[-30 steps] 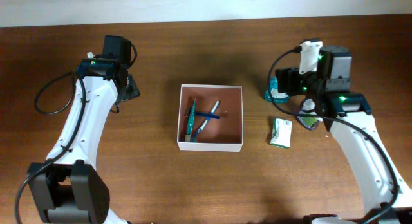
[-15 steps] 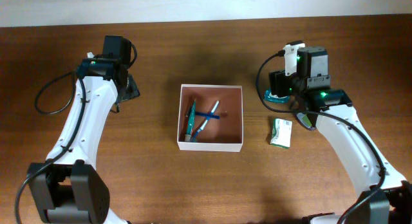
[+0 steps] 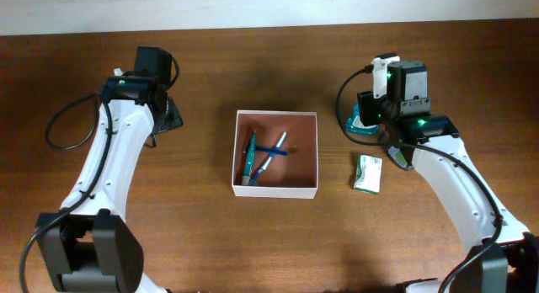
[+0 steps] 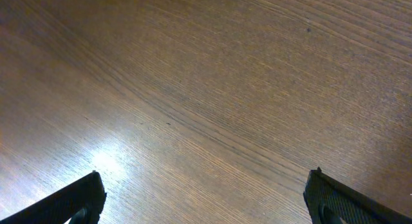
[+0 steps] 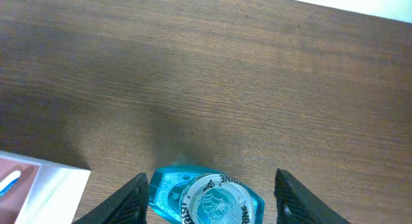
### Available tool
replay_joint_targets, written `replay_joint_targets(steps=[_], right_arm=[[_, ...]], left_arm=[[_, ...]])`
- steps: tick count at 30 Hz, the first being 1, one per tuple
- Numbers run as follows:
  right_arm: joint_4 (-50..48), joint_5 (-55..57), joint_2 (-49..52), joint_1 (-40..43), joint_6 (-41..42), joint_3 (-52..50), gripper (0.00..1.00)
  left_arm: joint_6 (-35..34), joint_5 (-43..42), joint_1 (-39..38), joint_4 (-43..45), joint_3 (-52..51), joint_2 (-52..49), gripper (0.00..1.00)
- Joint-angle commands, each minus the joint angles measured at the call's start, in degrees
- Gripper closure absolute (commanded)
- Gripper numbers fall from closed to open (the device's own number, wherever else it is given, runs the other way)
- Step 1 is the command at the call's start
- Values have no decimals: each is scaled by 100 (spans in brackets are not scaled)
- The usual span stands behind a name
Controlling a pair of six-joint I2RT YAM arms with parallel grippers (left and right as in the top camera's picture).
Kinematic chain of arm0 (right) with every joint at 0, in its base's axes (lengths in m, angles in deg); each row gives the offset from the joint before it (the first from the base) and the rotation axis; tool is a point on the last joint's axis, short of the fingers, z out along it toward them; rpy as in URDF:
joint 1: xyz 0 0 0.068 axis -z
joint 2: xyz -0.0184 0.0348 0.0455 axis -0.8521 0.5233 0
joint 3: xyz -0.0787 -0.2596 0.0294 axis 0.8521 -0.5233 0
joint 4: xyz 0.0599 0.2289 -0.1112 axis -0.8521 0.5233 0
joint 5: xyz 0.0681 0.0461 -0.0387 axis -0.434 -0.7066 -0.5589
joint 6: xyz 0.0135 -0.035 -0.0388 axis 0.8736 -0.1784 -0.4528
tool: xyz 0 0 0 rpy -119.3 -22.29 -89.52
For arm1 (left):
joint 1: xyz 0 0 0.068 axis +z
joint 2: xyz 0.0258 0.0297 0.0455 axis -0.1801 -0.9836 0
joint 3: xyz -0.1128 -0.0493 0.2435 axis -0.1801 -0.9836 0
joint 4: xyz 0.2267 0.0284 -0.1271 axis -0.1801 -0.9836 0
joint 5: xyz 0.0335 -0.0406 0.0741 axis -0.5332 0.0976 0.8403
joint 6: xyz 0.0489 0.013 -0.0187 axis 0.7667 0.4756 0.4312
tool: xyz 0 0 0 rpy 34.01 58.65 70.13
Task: Pack container
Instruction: 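Lower the right gripper and close it on the mouthwash cap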
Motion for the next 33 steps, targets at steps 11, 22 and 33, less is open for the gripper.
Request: replay_joint_targets(steps=[11,22,33], right_arm=[[-28,111,48,-52,275,107,47],[-15,114,236,-52,273,107,40],[-66,116,234,-52,271,109,60]], left_arm=[[13,81,9,-7,31,87,1],[13,81,9,-7,28,87,1],[13,81,9,-7,28,87,1]])
